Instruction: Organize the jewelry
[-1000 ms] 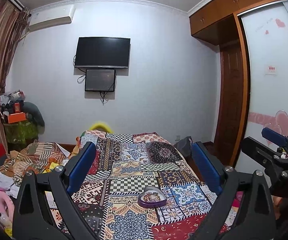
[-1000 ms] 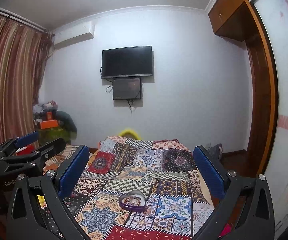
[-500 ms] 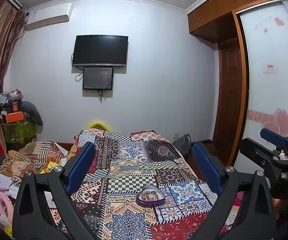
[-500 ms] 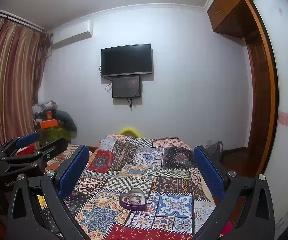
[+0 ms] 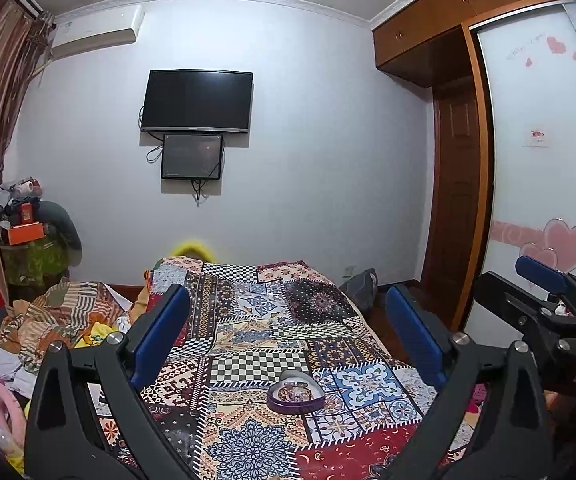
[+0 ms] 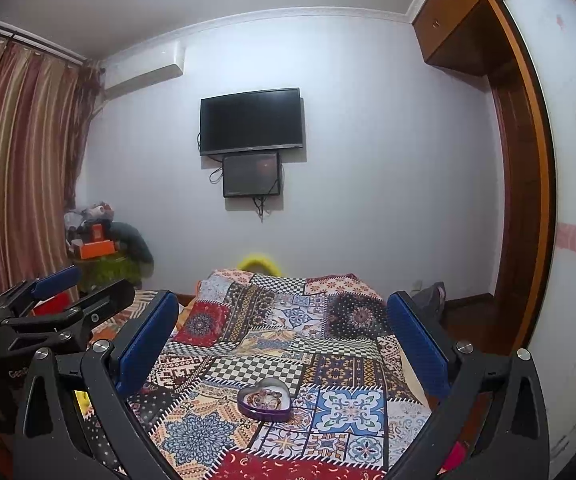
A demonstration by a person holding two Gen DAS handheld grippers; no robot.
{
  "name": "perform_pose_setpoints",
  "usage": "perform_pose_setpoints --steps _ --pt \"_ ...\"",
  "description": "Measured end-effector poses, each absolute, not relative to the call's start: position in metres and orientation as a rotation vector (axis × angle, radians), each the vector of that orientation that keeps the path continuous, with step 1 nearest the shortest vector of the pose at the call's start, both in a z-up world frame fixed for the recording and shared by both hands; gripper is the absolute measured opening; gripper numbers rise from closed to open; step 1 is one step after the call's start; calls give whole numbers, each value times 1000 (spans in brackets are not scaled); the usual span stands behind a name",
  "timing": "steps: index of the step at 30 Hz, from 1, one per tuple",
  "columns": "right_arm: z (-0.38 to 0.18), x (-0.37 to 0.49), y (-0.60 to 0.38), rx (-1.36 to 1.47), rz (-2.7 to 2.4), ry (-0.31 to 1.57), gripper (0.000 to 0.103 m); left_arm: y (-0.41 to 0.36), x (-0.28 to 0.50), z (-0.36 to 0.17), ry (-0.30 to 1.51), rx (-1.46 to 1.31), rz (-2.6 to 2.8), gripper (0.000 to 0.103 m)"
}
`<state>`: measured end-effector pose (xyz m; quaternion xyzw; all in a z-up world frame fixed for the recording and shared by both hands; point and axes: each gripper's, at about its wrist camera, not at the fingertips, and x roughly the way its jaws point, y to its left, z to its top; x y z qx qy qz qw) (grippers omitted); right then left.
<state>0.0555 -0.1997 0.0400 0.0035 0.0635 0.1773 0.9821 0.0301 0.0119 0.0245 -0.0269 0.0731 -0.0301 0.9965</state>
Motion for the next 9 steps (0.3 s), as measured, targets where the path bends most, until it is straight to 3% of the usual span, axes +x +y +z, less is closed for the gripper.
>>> perform_pose_setpoints --steps 9 --pt "38 59 -202 22 354 136 103 9 31 22 150 -51 -61 99"
